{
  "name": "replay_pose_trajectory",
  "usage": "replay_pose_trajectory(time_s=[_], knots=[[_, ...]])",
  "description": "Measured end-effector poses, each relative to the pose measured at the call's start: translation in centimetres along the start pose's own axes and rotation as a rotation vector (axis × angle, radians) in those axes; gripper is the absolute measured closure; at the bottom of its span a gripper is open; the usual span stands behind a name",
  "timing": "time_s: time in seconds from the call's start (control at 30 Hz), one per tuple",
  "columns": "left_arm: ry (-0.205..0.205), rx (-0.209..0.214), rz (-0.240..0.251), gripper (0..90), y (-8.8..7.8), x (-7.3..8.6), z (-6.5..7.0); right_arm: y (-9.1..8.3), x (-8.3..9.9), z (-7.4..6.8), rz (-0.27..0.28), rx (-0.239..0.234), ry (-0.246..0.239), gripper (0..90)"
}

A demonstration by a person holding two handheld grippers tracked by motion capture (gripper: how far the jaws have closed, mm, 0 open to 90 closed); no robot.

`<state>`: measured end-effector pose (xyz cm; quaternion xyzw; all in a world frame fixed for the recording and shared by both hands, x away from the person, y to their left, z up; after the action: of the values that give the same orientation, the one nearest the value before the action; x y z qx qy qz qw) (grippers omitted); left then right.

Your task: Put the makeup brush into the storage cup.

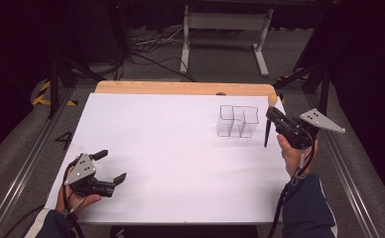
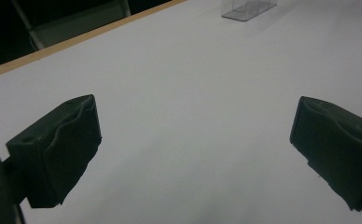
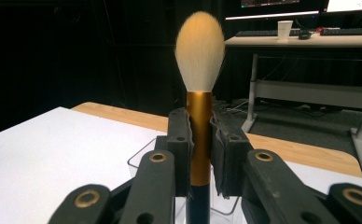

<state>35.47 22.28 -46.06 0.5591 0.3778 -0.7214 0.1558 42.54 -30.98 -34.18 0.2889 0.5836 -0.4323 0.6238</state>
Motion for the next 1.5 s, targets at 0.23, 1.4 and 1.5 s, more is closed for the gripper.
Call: replay_pose_trajectory(time_s=[0.23, 1.4, 1.5], knots=[[0.008, -0.015, 0.017, 3.4, -0.2, -0.1, 0.0, 0.6, -0.7, -0.2, 0.021, 0.001, -0.011, 79.2], [0.003, -0.037, 0.030, 3.3, -0.6, -0.1, -0.2, 3.6, -2.5, 0.6, 0.077, 0.036, 0.012, 79.3], [-0.003, -0.036, 0.033, 3.2, -0.6, 0.0, -0.1, 3.9, -2.7, 0.6, 0.080, 0.036, 0.015, 79.3]])
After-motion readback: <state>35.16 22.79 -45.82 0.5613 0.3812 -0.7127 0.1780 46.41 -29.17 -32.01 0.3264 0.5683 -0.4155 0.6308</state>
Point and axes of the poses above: each handheld gripper's, and its own axes: y roughly forward along the jaws, x roughly out of its underside, z roughly to its right, the point moved 4 cm from there along y, roughly forward along the jaws, and after that the axes turned 11 degrees about -y, right-handed, at the moved point
